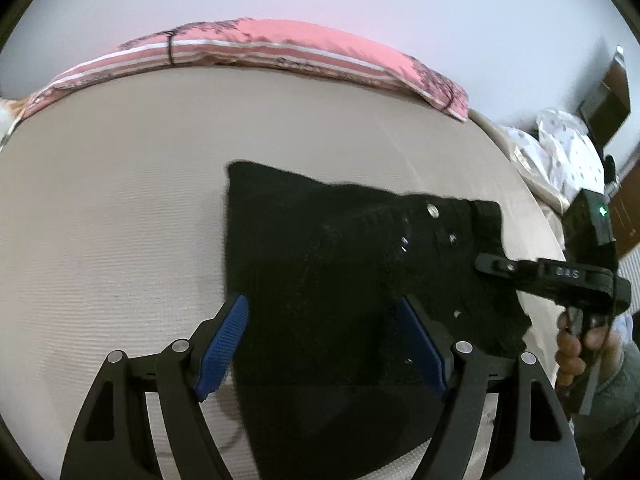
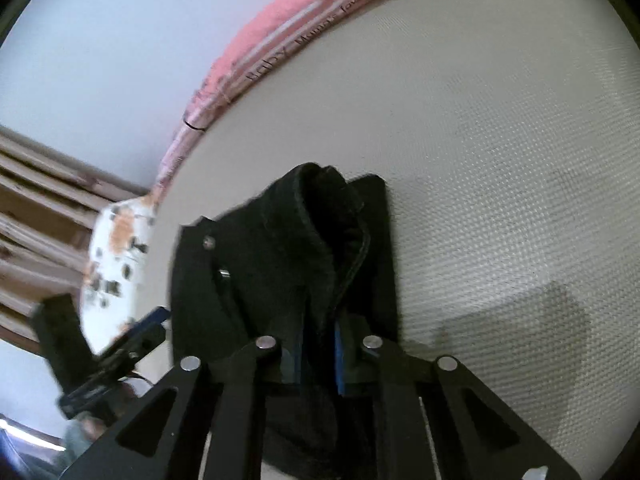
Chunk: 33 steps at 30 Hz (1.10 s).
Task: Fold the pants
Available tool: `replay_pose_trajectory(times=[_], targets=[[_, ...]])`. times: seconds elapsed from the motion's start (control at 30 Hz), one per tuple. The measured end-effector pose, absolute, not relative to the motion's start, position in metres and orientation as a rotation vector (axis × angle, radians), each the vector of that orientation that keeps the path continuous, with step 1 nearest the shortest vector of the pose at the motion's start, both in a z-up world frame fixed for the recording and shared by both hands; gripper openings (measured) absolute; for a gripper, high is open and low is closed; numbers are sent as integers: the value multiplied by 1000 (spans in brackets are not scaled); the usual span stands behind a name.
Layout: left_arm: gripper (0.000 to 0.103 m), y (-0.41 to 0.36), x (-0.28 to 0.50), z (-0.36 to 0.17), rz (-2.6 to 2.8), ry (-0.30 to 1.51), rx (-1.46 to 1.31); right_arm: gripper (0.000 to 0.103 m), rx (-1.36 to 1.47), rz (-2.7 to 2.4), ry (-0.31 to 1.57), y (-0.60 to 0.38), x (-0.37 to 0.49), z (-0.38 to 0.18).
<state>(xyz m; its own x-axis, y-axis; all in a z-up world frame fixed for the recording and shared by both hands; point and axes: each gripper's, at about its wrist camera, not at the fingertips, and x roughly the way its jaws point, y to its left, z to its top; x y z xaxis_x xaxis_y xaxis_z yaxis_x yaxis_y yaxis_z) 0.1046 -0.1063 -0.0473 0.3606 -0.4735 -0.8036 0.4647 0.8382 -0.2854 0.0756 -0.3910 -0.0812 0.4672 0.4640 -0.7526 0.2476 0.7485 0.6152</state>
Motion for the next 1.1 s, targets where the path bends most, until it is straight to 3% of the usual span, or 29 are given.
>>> replay_pose_trajectory(times=[0.1, 0.3, 0.47, 0.53, 0.6, 0.7, 0.8, 1.1], targets=[[77, -120, 99, -61, -618, 1064, 96, 27, 696, 119, 1144, -388, 79, -68], [79, -124, 91, -72, -616, 1060, 153, 27, 661, 131, 1141, -389, 56, -33], [79, -119, 90, -71, -624, 1065, 117, 27, 633, 137, 1199, -382, 37, -39], [79, -117, 88, -71, -625, 1067, 113, 25, 651, 135, 1205, -378, 31, -44], [79, -117, 87, -70, -632, 1064, 114, 14, 614, 118, 1165, -375, 27, -37], [79, -114, 83, -68, -645, 1064, 114, 11, 636, 155, 1090, -375, 14, -16], [79, -110, 81, -64, -669, 1063, 83, 10, 607, 118, 1077, -376, 4, -5], [79, -119, 68, -79, -701, 1061, 199, 10, 578, 68, 1239, -368, 10, -42]])
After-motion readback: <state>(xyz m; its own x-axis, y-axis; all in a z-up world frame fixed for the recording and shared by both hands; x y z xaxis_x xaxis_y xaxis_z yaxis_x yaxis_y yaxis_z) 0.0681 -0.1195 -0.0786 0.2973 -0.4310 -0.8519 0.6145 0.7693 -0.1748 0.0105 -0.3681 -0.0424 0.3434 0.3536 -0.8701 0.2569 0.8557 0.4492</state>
